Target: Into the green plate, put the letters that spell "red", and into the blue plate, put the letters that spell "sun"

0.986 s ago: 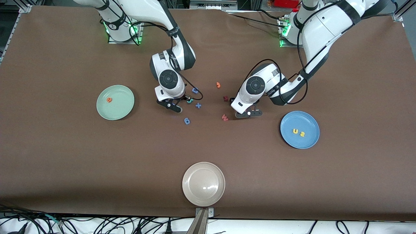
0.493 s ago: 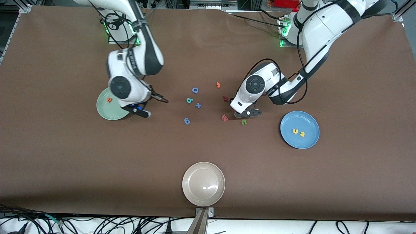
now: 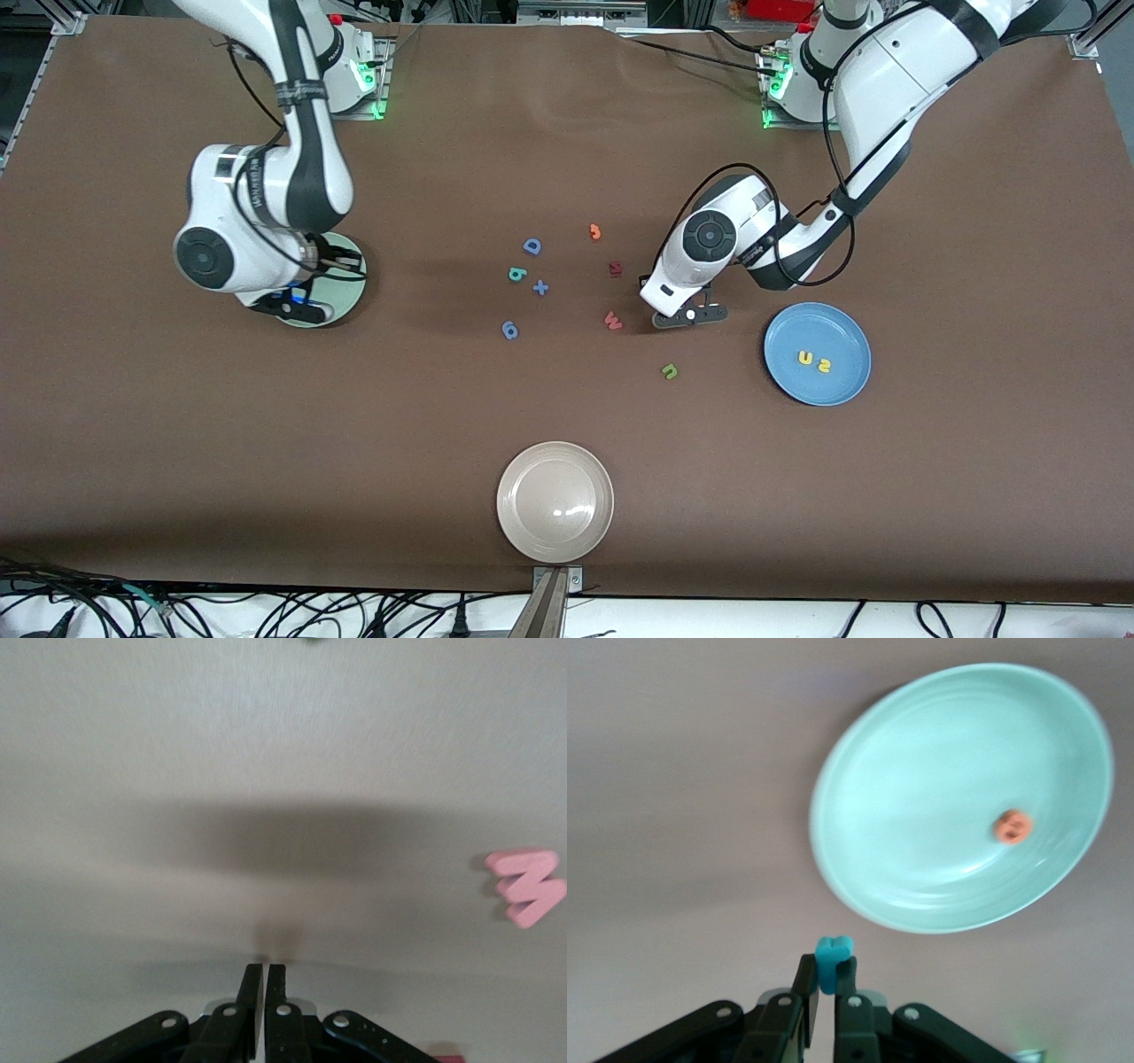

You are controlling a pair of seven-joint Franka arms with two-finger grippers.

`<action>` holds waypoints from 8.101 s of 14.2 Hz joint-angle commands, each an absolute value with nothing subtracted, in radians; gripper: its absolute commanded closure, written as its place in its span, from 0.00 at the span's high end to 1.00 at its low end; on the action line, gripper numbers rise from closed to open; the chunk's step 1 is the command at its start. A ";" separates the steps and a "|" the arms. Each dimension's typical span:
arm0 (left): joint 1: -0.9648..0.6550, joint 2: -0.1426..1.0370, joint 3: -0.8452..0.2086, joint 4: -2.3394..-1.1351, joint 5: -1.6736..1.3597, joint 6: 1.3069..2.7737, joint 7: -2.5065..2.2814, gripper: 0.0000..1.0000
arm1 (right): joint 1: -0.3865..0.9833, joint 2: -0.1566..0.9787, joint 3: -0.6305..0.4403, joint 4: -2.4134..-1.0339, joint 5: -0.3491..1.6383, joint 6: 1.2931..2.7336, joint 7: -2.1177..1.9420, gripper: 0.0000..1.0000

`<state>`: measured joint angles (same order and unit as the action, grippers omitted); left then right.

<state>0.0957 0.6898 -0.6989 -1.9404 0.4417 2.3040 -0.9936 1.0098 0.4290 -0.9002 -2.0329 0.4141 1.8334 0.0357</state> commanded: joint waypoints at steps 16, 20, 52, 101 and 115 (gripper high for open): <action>-0.064 0.893 -0.535 -1.585 0.612 2.322 -0.614 0.72 | 0.982 0.584 -0.894 -2.232 0.565 2.106 -0.265 0.00; -0.063 0.897 -0.535 -1.577 0.643 2.339 -0.609 0.68 | 0.983 0.584 -0.894 -2.232 0.565 2.097 -0.262 0.91; 0.381 0.822 -0.799 -1.559 0.629 1.976 -0.255 0.14 | 1.298 0.678 -0.752 -1.772 0.712 2.005 0.827 0.99; 0.032 -0.032 -0.133 -1.705 -0.015 1.694 -0.026 1.00 | 1.281 0.761 -0.782 -1.710 0.755 1.952 0.796 0.00; -0.014 0.028 -0.133 -1.646 -0.015 1.652 -0.026 1.00 | 1.404 0.699 -1.086 -1.588 0.606 1.676 0.313 0.00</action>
